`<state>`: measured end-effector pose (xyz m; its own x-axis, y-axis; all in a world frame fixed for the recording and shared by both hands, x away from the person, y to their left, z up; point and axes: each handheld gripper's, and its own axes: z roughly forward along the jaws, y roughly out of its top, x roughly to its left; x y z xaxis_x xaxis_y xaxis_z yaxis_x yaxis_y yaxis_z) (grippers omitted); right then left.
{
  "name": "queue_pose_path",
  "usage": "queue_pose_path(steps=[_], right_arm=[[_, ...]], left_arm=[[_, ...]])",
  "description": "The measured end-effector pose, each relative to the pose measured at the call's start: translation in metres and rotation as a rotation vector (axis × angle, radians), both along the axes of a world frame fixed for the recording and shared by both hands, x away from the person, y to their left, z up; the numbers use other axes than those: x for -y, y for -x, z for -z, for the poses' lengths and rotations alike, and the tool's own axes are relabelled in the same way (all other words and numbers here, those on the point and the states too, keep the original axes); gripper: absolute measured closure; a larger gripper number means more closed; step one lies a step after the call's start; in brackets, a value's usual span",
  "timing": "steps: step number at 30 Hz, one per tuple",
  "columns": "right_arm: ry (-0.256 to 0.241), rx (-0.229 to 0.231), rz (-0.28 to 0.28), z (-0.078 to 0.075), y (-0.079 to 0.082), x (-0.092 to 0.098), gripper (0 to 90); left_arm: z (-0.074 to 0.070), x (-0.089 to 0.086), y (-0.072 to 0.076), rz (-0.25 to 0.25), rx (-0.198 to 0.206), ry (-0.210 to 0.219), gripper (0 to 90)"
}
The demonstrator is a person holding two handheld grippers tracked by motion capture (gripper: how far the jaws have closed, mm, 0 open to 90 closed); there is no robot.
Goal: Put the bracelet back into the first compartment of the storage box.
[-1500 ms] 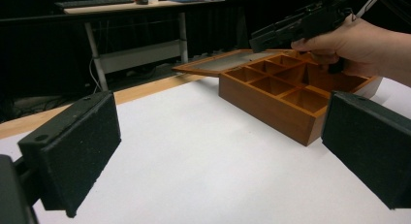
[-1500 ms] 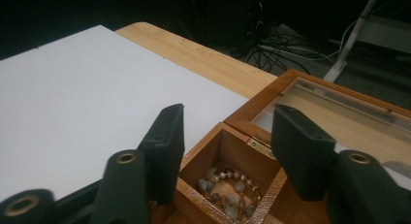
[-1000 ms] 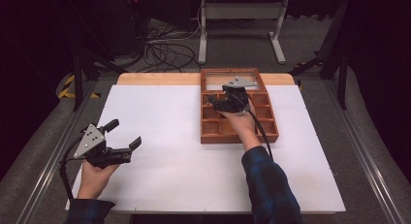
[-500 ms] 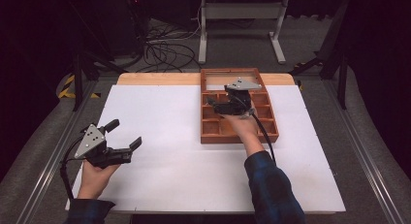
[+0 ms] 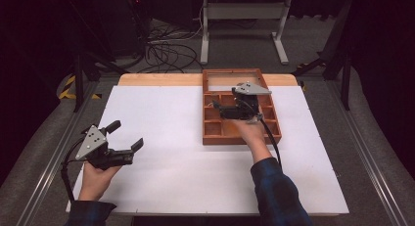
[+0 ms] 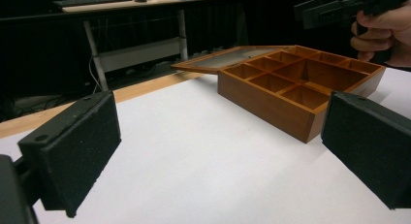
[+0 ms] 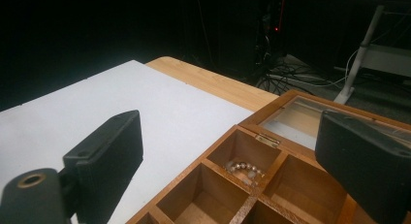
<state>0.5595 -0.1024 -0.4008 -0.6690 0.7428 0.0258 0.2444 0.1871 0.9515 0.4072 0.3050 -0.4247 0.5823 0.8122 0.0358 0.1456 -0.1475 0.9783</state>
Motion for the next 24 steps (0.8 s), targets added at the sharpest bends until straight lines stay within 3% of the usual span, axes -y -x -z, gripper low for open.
queue_pose_path(steps=[24], right_arm=[[-0.045, 0.025, 0.016, 0.002, 0.037, 0.037, 2.8]], left_arm=[[0.0, 0.001, 0.0, -0.001, 0.004, -0.004, 1.4]])
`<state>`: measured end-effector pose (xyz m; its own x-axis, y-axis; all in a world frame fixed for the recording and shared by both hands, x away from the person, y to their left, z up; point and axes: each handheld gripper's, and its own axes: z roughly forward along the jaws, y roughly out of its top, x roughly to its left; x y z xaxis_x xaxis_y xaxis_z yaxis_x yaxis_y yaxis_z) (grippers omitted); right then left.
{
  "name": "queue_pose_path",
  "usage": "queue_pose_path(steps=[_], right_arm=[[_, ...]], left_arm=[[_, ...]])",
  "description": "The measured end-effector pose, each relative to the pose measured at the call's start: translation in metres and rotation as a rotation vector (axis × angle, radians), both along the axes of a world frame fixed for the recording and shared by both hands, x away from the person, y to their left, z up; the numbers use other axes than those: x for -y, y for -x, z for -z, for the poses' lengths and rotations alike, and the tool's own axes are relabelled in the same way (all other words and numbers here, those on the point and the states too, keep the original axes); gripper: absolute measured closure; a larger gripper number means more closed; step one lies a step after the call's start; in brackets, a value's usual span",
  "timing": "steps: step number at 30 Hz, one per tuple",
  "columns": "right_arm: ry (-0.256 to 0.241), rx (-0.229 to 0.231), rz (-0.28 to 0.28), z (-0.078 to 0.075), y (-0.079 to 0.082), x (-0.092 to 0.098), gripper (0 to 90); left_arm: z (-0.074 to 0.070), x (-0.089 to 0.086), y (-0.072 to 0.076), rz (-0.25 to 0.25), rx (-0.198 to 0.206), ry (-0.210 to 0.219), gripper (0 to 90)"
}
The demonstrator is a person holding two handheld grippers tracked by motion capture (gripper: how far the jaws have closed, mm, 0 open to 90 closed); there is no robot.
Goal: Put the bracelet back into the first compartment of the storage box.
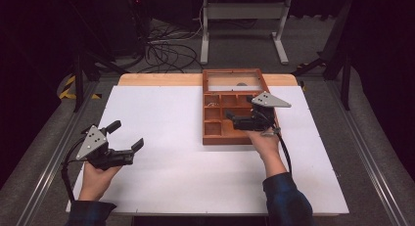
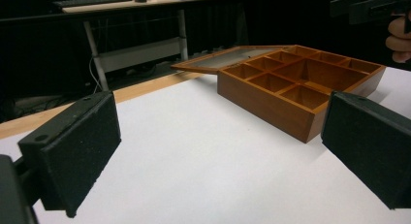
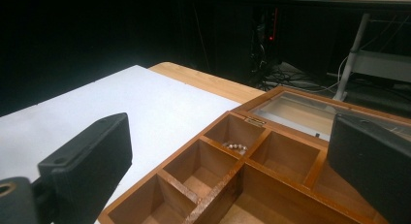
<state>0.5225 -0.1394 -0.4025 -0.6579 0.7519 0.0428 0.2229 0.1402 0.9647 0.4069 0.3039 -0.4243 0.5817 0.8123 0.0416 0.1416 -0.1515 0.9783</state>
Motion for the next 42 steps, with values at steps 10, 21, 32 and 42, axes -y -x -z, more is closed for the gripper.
queue_pose_path(steps=[10, 21, 32, 42], right_arm=[[-0.017, 0.0, 0.01, 0.006, 0.014, 0.017, 0.3], [-0.037, 0.008, 0.015, 0.013, 0.032, 0.037, 0.0], [-0.047, 0.026, 0.034, 0.017, 0.043, 0.054, 0.0], [-0.053, 0.029, 0.052, 0.024, 0.052, 0.069, 0.0]], left_arm=[[0.001, 0.001, 0.0, 0.002, -0.001, -0.005, 1.4], [0.0, 0.002, 0.0, 0.005, -0.001, -0.009, 1.4], [0.001, 0.002, 0.0, 0.008, -0.002, -0.008, 1.4], [0.001, 0.002, 0.0, 0.006, -0.003, -0.008, 1.3]])
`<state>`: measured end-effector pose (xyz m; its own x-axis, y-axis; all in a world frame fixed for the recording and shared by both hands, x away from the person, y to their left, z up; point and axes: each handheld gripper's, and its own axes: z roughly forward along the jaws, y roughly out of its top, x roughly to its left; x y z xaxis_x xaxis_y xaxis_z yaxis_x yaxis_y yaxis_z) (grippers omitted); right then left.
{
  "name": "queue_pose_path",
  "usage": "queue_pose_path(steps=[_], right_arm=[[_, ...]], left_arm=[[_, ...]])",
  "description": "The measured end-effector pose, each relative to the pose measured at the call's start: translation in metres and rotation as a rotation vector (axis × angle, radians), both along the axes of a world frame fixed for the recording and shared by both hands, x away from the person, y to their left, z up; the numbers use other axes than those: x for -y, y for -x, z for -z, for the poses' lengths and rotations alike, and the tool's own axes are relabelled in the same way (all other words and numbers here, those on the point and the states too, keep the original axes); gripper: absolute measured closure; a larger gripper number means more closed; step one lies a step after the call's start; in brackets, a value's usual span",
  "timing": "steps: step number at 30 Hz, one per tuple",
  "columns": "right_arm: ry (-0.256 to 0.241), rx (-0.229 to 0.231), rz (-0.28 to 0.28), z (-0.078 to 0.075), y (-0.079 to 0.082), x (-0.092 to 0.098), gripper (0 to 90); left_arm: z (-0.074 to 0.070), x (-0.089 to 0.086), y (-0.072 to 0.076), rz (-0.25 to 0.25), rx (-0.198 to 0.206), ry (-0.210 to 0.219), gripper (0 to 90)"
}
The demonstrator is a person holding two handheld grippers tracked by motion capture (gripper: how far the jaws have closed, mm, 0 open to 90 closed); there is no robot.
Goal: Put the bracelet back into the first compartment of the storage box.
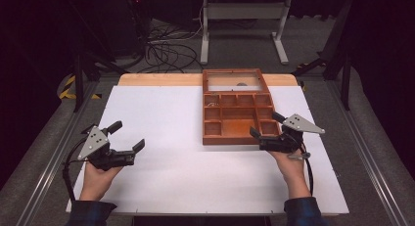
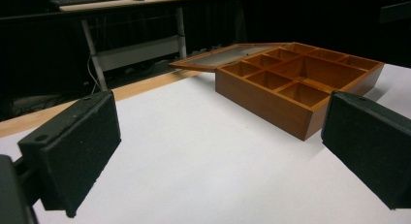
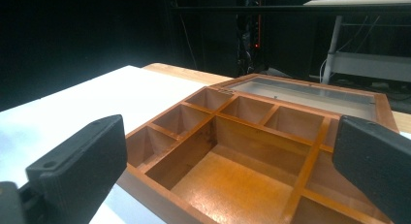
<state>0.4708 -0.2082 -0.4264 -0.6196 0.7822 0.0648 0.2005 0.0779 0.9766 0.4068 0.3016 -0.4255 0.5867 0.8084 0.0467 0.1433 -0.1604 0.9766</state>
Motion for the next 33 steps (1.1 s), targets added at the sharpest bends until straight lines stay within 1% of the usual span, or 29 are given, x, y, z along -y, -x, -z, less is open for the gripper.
queue_pose_path(steps=[12, 22, 26, 33], right_arm=[[-0.016, 0.004, 0.026, 0.01, 0.01, 0.019, 0.0], [-0.029, -0.003, 0.035, 0.017, 0.019, 0.03, 0.0], [-0.032, -0.007, 0.035, 0.019, 0.021, 0.034, 0.0], [-0.037, -0.012, 0.051, 0.022, 0.023, 0.041, 0.0]], left_arm=[[0.0, -0.001, 0.0, -0.002, 0.0, 0.0, 1.3], [0.001, -0.002, 0.0, 0.0, -0.001, 0.001, 1.3], [0.001, -0.002, 0.0, 0.0, -0.003, 0.003, 1.3], [0.001, -0.003, 0.0, 0.001, -0.003, -0.004, 1.3]])
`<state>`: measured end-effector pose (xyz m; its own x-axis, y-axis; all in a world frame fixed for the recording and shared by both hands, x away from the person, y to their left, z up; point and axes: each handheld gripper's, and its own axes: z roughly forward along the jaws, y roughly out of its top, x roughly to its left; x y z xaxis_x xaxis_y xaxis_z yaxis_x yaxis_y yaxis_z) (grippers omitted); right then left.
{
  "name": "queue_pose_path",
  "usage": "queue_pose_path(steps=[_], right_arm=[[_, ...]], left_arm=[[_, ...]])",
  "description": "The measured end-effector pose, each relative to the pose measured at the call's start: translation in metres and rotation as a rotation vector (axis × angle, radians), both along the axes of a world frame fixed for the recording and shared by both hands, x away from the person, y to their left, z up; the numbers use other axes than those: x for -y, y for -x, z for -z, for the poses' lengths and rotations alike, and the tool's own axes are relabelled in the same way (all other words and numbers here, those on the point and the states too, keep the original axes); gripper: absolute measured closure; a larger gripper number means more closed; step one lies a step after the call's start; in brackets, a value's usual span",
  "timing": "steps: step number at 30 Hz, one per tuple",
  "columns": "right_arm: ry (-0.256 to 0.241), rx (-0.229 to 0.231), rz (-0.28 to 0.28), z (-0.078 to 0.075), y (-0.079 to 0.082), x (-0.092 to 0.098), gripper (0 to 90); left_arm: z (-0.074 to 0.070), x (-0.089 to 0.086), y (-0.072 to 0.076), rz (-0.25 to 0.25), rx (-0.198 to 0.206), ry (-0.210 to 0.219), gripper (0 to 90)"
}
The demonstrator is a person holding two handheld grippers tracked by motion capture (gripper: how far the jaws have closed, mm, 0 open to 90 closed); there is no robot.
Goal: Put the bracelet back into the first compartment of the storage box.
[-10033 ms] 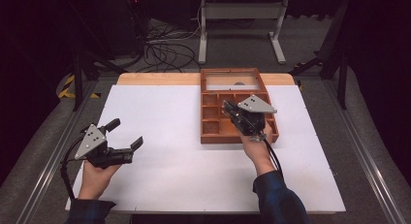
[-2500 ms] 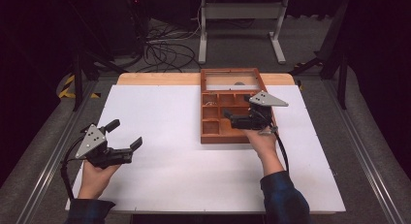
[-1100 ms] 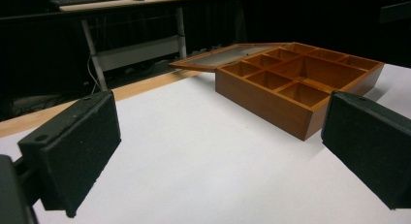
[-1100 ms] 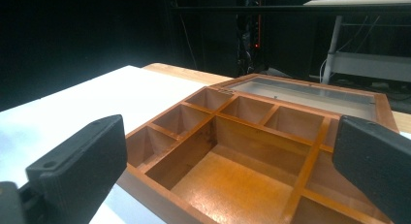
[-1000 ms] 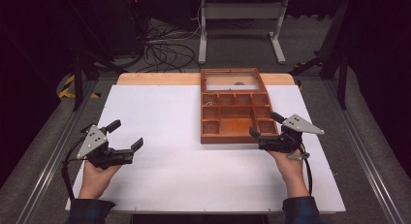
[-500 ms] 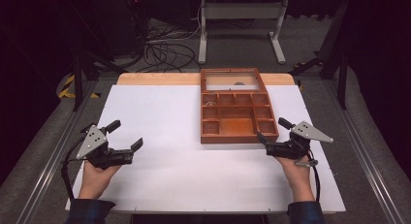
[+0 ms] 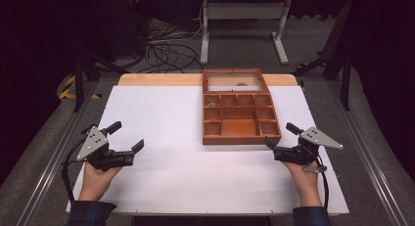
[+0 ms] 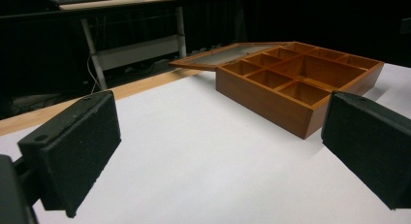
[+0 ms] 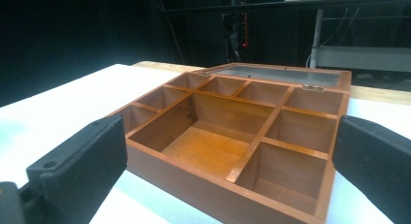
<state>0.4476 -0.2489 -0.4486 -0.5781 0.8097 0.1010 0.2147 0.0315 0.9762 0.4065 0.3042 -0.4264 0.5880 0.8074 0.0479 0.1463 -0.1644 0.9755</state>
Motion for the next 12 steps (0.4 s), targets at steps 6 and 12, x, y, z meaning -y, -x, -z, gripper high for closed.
queue_pose_path(steps=[6, 12], right_arm=[[0.002, -0.003, 0.011, 0.0014, 0.0007, 0.0036, 0.0], [0.016, -0.004, 0.013, 0.0018, 0.0006, 0.0046, 0.0]], left_arm=[[0.0005, 0.0003, -0.0001, 0.001, -0.003, 0.002, 1.3], [0.0008, -0.0002, -0.0005, 0.001, -0.003, -0.001, 1.3]])
